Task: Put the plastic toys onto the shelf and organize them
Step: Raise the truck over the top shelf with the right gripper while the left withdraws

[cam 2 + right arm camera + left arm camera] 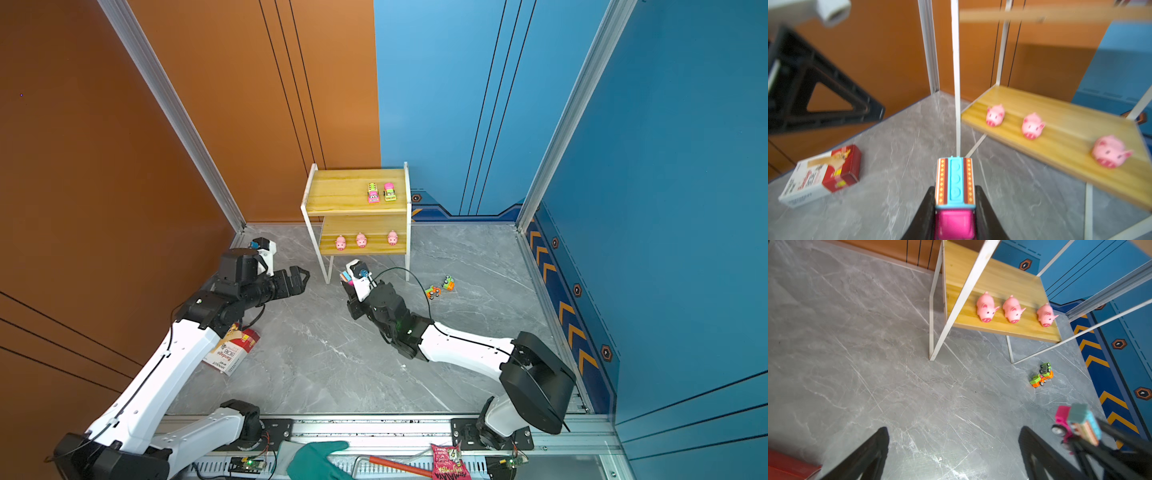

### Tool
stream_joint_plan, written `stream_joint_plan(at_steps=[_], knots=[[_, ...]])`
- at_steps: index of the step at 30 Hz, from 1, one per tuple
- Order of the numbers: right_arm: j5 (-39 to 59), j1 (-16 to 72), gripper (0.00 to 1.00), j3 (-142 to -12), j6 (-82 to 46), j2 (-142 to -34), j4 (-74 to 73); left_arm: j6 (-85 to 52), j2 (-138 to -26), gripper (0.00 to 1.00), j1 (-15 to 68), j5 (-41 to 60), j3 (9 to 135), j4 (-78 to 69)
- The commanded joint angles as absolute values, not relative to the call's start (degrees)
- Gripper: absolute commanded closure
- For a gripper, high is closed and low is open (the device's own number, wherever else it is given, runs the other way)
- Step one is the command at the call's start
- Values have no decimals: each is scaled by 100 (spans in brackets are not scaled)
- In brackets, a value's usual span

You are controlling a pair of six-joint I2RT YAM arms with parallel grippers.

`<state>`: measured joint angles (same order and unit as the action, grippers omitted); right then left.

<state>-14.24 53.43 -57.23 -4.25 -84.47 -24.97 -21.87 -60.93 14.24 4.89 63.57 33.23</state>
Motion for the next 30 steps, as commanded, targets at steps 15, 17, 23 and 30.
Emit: stream_joint_plan(at_steps=[15,17,23,30], knots=[[-2920,4872,74,-11340,-199,-10705,1351,-642,-5898,2,1481,1375,6038,2835],[-3019,4882,74,-11949,-200,-11087,1604,-676,-5889,2,1503,1546,5954,2743],[-3275,4863,74,-12968,-206,-11847,1798,-771,-5873,2,1538,1699,5941,2610],[-3358,4781,74,-13359,-246,-12354,1815,-821,-5889,2,1571,1762,5757,2566]])
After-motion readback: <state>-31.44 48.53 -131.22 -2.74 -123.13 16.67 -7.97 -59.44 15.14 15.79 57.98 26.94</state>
